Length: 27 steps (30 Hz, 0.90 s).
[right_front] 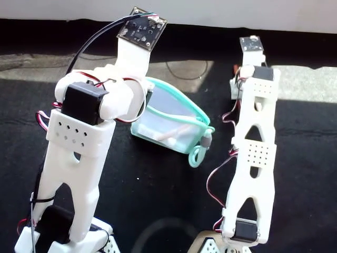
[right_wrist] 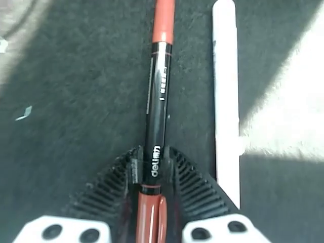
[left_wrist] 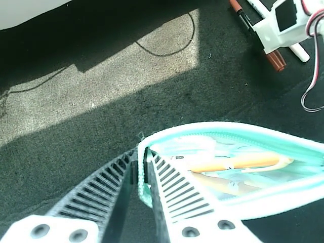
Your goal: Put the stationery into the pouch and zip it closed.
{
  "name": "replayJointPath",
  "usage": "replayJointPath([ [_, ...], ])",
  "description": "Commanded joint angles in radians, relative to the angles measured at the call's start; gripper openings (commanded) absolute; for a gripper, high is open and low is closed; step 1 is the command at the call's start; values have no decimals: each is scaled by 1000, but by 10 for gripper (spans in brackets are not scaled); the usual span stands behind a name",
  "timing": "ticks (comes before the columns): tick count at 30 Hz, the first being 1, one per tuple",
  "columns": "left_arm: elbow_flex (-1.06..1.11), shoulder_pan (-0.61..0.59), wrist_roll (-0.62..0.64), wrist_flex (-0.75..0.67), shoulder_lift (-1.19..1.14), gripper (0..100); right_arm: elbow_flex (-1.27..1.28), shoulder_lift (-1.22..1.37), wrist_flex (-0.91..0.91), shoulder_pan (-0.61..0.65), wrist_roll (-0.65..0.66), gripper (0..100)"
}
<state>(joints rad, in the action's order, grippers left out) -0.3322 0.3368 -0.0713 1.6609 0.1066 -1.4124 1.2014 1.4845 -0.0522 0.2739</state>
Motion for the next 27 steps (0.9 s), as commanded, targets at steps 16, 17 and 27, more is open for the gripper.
replayJointPath([
  [16, 33, 21, 3, 14, -19, 9, -16, -450, 282, 10, 9, 6],
  [17, 33, 13, 3, 14, -19, 9, -10, -481, 282, 12, 9, 6],
  [27, 31, -85, 3, 14, -19, 9, 613, -1056, 280, 74, -83, 6],
])
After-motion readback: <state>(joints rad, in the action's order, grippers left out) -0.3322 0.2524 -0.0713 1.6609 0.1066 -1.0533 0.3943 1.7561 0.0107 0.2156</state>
